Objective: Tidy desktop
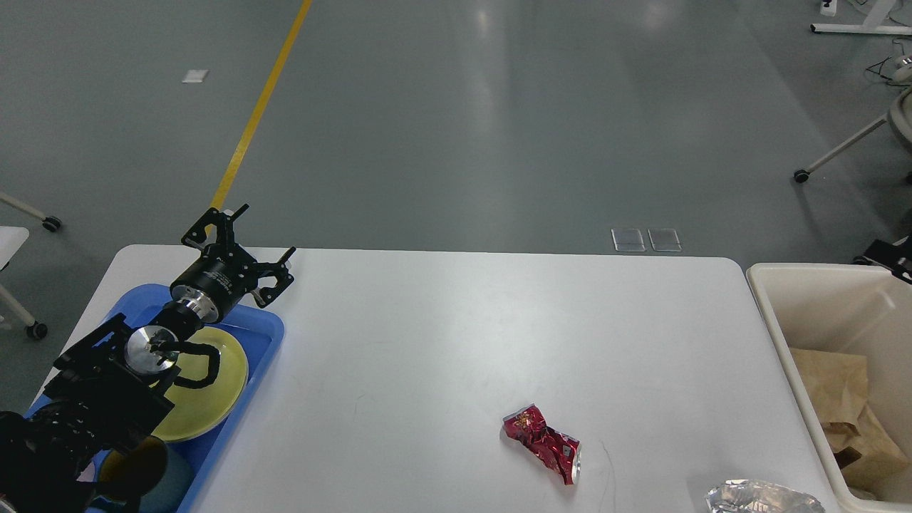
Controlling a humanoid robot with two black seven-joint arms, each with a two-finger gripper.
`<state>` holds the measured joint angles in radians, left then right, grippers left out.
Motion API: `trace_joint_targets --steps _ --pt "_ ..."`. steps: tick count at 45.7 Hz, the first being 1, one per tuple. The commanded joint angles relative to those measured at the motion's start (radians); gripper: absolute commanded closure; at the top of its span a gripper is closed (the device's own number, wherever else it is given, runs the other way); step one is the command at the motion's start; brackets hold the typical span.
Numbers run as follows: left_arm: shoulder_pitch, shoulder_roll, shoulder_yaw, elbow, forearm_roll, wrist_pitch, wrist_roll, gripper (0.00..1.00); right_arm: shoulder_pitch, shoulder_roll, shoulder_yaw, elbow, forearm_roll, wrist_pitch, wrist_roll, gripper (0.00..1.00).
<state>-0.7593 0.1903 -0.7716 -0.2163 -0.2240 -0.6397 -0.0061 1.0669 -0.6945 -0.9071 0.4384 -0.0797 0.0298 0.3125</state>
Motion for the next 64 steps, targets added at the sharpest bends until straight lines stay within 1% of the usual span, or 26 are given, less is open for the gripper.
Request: trace_joint_targets --steps 1,5,11,18,26,32,36,43,52,64 --pt "0.0 0.0 0.0 0.0 0.0 0.0 0.0 0.04 0.053 -0.01 -0.019 0.008 -0.003 0.027 -0.001 0.0" --pt "0.0 0.0 0.0 0.0 -0.001 0.0 0.0 0.04 0.088 -0.029 -0.03 0.011 -0.003 0.084 -0.001 0.0" --pt "0.0 0.0 0.0 0.0 0.0 0.0 0.0 0.04 0.168 -0.056 -0.038 0.013 -0.006 0.203 -0.001 0.0" --pt "0.0 0.0 0.0 0.0 -0.001 0.0 0.0 0.04 0.268 -0.062 -0.055 0.013 -0.021 0.266 -0.001 0.0" --pt "0.0 0.0 0.0 0.0 0.0 0.0 0.0 0.04 0.464 -0.045 -0.167 0.069 -0.044 0.354 -0.001 0.0" --pt "0.0 0.0 0.0 0.0 0.0 0.0 0.0 0.04 0.626 0.01 -0.207 0.121 -0.084 0.435 -0.001 0.0" --pt "0.0 0.0 0.0 0.0 0.0 0.0 0.0 0.04 0.737 0.076 -0.214 0.17 -0.135 0.463 -0.001 0.0" --pt "0.0 0.0 0.0 0.0 0.0 0.0 -0.002 0.04 0.875 0.214 -0.214 0.21 -0.195 0.46 0.0 0.0" --pt "0.0 0.0 0.0 0.0 0.0 0.0 0.0 0.04 0.962 0.418 -0.216 0.206 -0.201 0.437 0.002 0.0" --pt "0.0 0.0 0.0 0.0 0.0 0.0 0.0 0.04 1.047 0.73 -0.25 0.224 -0.32 0.438 0.008 0.0"
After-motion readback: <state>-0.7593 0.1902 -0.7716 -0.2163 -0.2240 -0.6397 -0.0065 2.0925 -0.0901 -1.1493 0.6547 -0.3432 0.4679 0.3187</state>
